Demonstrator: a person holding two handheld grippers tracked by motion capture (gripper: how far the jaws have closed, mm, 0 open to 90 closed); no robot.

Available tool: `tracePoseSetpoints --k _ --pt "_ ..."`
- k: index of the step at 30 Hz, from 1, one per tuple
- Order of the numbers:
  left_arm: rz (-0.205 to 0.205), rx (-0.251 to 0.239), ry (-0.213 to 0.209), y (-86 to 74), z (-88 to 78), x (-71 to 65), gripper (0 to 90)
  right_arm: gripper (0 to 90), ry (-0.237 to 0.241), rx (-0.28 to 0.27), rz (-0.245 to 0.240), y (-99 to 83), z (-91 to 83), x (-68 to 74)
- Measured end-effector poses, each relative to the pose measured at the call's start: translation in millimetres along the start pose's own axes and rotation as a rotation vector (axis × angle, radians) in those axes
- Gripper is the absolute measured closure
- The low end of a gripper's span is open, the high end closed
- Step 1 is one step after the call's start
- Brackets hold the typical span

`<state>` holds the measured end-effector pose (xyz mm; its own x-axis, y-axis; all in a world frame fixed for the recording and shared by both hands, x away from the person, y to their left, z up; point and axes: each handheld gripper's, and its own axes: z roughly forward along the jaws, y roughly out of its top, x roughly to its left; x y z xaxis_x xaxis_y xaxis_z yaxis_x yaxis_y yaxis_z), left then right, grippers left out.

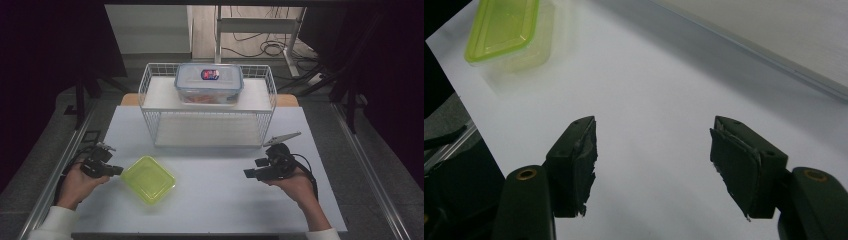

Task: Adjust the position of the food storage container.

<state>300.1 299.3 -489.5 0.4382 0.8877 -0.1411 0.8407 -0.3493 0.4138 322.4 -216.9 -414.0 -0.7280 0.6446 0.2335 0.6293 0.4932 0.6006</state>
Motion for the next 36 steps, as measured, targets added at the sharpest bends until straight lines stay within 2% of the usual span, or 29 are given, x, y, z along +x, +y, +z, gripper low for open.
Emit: tracePoseSetpoints --k 6,11,12,14,18,19,20,24,25,26,27,29,32,34,36 --pt "0.015 0.002 -0.044 -0.1 2.6 -14.6 90.0 35.2 0.002 -0.007 -0.002 0.3 -1.8 0.5" --pt "0.041 0.013 -0.082 -3.5 6.2 -39.1 90.0 35.2 0.006 -0.003 -0.007 1.2 -1.3 2.4" --pt "0.041 0.013 -0.082 -3.5 6.2 -39.1 90.0 35.2 0.006 -0.003 -0.007 1.2 -1.3 2.4" --pt "0.05 0.027 -0.097 -4.5 8.9 -52.2 89.9 35.2 0.009 -0.009 -0.011 2.2 -2.1 4.0" --pt "0.06 0.03 -0.129 -4.0 10.9 -62.2 89.9 35.2 0.011 -0.011 -0.012 2.6 -2.3 4.5" --pt "0.058 0.029 -0.146 -3.2 13.1 -68.9 89.9 35.2 0.01 -0.008 -0.011 2.5 -1.9 4.0" --pt "0.058 0.029 -0.146 -3.2 13.1 -68.9 89.9 35.2 0.01 -0.007 -0.011 2.4 -1.7 3.8" --pt "0.081 0.039 -0.178 0.9 20.6 -87.1 89.9 35.2 0.01 -0.005 -0.01 2.3 -0.8 3.6" --pt "0.076 0.034 -0.192 1.6 22.2 -91.1 89.9 35.2 0.01 -0.005 -0.009 2.3 -0.6 3.6" --pt "0.076 0.034 -0.192 1.6 22.2 -91.1 89.9 35.2 0.01 -0.005 -0.009 2.3 -0.6 3.6" --pt "0.065 0.019 -0.257 2.4 25.3 -97.0 89.9 35.2 0.009 -0.004 -0.01 2.4 -0.3 3.6" --pt "0.061 0.012 -0.27 3.4 29.1 -101.9 89.9 35.2 0.008 -0.003 -0.01 2.3 -0.1 3.6" --pt "0.064 0.011 -0.244 6.1 33.6 -107.7 89.9 35.2 0.008 -0.002 -0.009 2.0 0.5 3.2" --pt "0.063 0.007 -0.251 6.9 35.1 -110.3 90.0 35.2 0.006 0.001 -0.008 1.9 0.7 3.1" --pt "0.072 0.009 -0.284 9.9 39.4 -120.2 90.0 35.2 0.006 0.004 -0.008 1.6 1.5 2.4"
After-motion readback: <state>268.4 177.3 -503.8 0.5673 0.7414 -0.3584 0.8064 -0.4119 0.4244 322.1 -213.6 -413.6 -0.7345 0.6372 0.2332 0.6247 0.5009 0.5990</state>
